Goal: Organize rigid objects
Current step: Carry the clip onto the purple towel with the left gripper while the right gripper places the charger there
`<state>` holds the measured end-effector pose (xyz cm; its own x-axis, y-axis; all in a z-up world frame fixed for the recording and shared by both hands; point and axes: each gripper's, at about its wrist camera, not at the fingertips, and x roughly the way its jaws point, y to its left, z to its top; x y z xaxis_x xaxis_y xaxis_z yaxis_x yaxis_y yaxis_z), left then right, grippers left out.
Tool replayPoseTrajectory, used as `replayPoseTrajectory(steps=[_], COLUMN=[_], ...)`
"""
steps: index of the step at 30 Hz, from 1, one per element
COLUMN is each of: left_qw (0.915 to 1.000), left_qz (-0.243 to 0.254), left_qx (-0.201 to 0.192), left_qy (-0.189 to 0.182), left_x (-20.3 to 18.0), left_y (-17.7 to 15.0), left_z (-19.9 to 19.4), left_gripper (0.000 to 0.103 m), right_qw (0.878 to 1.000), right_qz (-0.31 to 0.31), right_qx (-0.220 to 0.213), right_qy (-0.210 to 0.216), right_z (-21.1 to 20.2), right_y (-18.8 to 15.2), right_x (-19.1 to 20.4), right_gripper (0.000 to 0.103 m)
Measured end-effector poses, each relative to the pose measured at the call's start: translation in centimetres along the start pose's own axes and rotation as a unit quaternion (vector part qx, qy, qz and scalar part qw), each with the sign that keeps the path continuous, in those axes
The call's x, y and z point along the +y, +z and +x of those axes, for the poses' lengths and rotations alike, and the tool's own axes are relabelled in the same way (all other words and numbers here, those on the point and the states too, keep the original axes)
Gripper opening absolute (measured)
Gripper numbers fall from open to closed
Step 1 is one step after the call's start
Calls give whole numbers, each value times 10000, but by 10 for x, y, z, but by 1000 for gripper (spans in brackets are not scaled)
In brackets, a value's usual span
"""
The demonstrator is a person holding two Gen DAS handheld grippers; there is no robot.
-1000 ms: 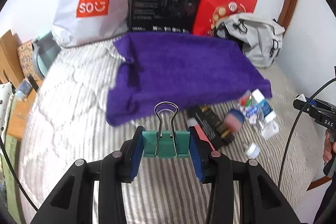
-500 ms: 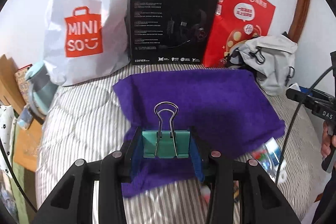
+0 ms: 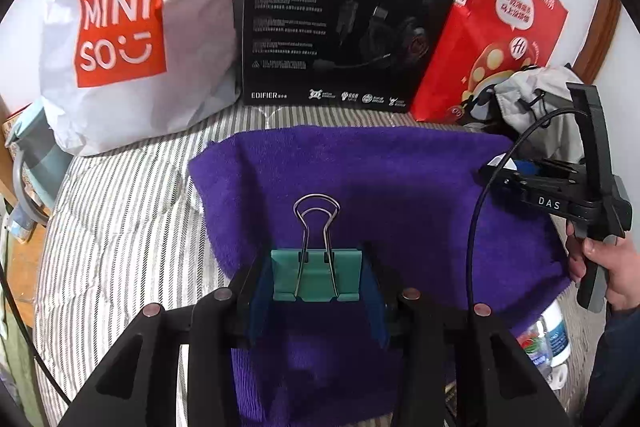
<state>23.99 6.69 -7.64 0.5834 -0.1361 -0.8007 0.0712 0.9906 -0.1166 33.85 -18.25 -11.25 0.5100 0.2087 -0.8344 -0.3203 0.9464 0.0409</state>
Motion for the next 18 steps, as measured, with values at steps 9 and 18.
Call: replayPoseTrajectory(steps=[9,18], left_qw=[9999,9996], left_qz=[-48,17], left_qx=[132,270], left_qy=[25,16], left_x=[6,2], left_y=[12,30], left_z=[30,58], left_gripper=[39,39], right_qw=[9988,9993], right_qz=[-279,-247], right_qx=[395,229], right_qy=[-6,-164], right_z=[6,-48], right_y=[-3,-33], right_x=[8,9], right_gripper=[58,58])
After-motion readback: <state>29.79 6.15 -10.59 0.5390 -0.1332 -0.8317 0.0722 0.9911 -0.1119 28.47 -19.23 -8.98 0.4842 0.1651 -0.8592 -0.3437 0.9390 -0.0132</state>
